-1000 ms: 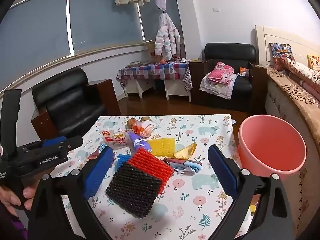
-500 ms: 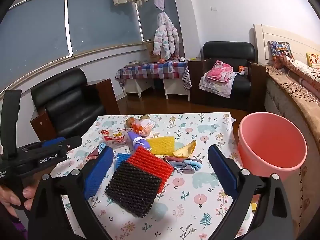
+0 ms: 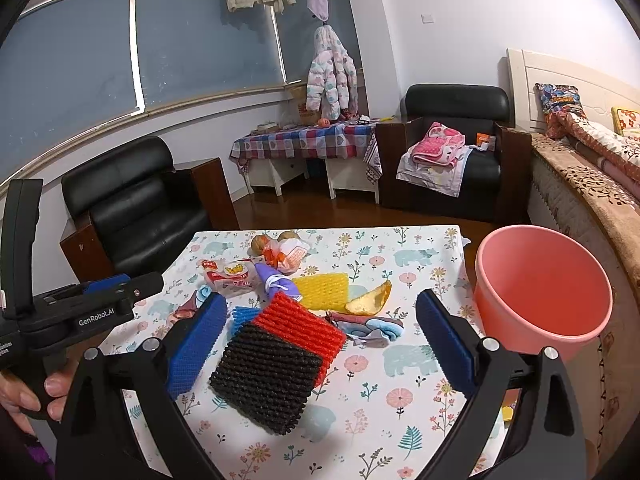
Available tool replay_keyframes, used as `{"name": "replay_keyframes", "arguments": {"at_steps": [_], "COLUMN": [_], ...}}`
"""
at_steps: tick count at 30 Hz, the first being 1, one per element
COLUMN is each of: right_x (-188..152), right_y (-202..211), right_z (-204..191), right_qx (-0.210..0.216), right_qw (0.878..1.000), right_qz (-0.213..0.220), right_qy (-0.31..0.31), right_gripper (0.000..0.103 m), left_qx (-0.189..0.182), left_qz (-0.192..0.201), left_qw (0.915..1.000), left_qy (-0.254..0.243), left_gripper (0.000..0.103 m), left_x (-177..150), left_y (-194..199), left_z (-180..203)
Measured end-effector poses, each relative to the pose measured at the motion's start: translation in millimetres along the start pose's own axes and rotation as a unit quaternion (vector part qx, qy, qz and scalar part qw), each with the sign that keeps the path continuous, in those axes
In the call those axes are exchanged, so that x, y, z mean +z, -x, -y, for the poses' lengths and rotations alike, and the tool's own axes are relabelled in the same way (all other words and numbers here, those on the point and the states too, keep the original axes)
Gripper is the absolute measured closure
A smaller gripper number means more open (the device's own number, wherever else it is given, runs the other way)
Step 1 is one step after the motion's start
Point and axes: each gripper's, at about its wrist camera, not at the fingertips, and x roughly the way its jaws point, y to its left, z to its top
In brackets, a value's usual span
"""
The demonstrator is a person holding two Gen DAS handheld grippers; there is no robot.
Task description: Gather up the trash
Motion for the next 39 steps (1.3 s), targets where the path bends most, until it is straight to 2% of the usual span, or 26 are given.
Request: {"name": "replay_keyframes", "arguments": {"at_steps": [14, 39], "right_x": [-0.1, -1.5], "right_y": [0.5, 7.8], "right_z": [0.3, -1.1], "right_qx": [-0.003, -0.029], "right_qw": [1.000, 0.999], "right_qz": [0.001, 0.031], "right_qy": [-0.001, 0.009], "right_gripper": [0.007, 0.007], "left_qx": [0.000, 0.000], "left_qz": [0.000, -0.001], "left_qw": [1.0000, 1.0000], "left_qy": [0.000, 0.001], "left_gripper": [0.046, 0.046], "left_x": [-0.1, -0.5], "left_y": [-0.2, -0.2], "left_z": [-0.6, -0.2]}}
